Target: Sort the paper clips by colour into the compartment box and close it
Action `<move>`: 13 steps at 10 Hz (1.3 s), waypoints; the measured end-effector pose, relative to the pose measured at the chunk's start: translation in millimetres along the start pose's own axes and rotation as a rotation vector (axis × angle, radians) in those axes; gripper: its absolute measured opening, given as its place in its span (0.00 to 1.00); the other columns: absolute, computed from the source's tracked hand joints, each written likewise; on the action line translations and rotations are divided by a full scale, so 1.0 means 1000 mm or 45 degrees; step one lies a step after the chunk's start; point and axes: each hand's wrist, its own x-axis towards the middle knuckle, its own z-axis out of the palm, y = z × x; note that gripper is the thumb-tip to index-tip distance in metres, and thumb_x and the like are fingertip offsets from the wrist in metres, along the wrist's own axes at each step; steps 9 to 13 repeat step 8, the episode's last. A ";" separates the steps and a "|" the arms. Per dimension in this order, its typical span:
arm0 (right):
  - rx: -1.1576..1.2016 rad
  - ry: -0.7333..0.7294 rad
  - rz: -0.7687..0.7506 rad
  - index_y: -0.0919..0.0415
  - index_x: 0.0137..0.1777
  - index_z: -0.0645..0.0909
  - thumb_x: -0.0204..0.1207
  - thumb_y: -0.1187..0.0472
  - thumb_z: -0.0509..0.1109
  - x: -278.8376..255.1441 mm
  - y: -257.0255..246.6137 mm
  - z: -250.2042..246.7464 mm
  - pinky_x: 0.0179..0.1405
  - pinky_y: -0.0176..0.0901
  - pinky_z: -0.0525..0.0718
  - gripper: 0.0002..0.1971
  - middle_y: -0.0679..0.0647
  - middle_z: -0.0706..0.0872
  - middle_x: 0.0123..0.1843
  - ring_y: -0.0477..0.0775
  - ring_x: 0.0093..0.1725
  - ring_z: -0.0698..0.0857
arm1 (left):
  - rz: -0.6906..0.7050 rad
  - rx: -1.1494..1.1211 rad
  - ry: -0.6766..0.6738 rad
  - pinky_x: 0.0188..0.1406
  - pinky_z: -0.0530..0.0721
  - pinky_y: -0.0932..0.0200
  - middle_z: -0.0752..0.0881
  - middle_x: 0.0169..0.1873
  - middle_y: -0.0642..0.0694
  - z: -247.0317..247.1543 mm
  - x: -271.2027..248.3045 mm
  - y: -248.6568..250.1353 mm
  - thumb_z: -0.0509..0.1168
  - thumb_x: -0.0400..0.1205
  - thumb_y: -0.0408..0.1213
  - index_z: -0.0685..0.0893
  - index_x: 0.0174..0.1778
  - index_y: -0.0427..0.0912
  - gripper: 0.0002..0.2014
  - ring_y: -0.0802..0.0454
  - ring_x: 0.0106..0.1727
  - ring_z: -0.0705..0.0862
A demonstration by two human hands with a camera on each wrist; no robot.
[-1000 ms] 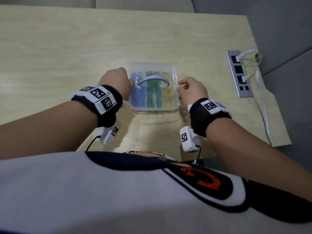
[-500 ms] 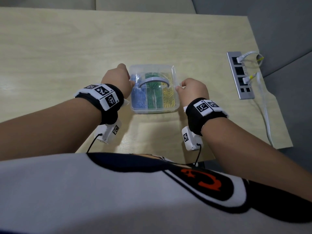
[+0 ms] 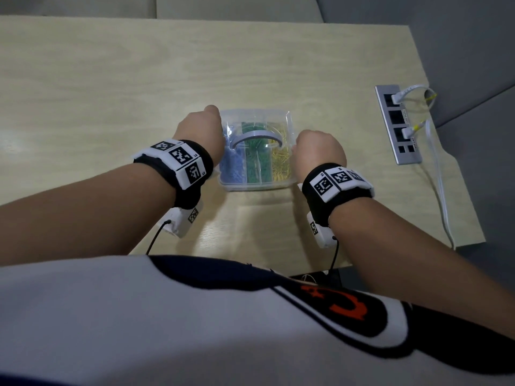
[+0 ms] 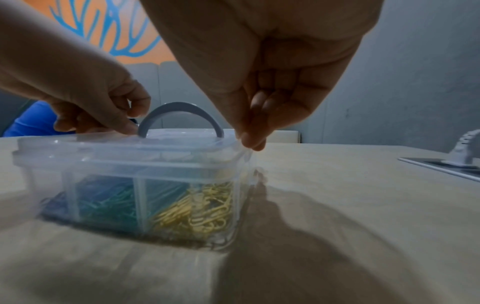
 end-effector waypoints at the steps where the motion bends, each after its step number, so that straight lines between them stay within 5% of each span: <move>1: 0.046 0.030 0.056 0.57 0.41 0.78 0.81 0.65 0.64 0.000 0.005 0.004 0.34 0.43 0.72 0.07 0.55 0.79 0.36 0.58 0.37 0.77 | 0.021 -0.017 0.016 0.36 0.75 0.50 0.82 0.44 0.37 0.003 0.001 0.004 0.62 0.81 0.30 0.74 0.55 0.36 0.08 0.39 0.41 0.77; 3: 0.123 0.034 0.139 0.62 0.50 0.82 0.80 0.64 0.65 0.000 0.030 0.007 0.35 0.43 0.73 0.05 0.58 0.86 0.44 0.58 0.39 0.78 | 0.058 -0.029 0.031 0.35 0.75 0.50 0.82 0.42 0.39 0.007 0.001 0.025 0.62 0.81 0.31 0.73 0.54 0.38 0.07 0.39 0.40 0.79; 6: 0.203 -0.031 0.143 0.61 0.51 0.78 0.82 0.59 0.61 0.003 0.052 0.002 0.32 0.43 0.72 0.07 0.58 0.84 0.45 0.60 0.39 0.78 | 0.006 -0.047 -0.009 0.32 0.74 0.51 0.81 0.41 0.40 0.007 -0.002 0.042 0.62 0.81 0.33 0.72 0.53 0.38 0.08 0.40 0.38 0.79; 8: 0.221 -0.038 0.110 0.62 0.58 0.76 0.84 0.46 0.56 0.003 0.056 -0.024 0.38 0.47 0.76 0.19 0.59 0.85 0.51 0.61 0.46 0.81 | 0.035 -0.115 0.021 0.35 0.73 0.51 0.82 0.44 0.38 -0.002 -0.006 0.039 0.57 0.85 0.44 0.69 0.59 0.37 0.15 0.38 0.41 0.80; 13: 0.221 -0.038 0.110 0.62 0.58 0.76 0.84 0.46 0.56 0.003 0.056 -0.024 0.38 0.47 0.76 0.19 0.59 0.85 0.51 0.61 0.46 0.81 | 0.035 -0.115 0.021 0.35 0.73 0.51 0.82 0.44 0.38 -0.002 -0.006 0.039 0.57 0.85 0.44 0.69 0.59 0.37 0.15 0.38 0.41 0.80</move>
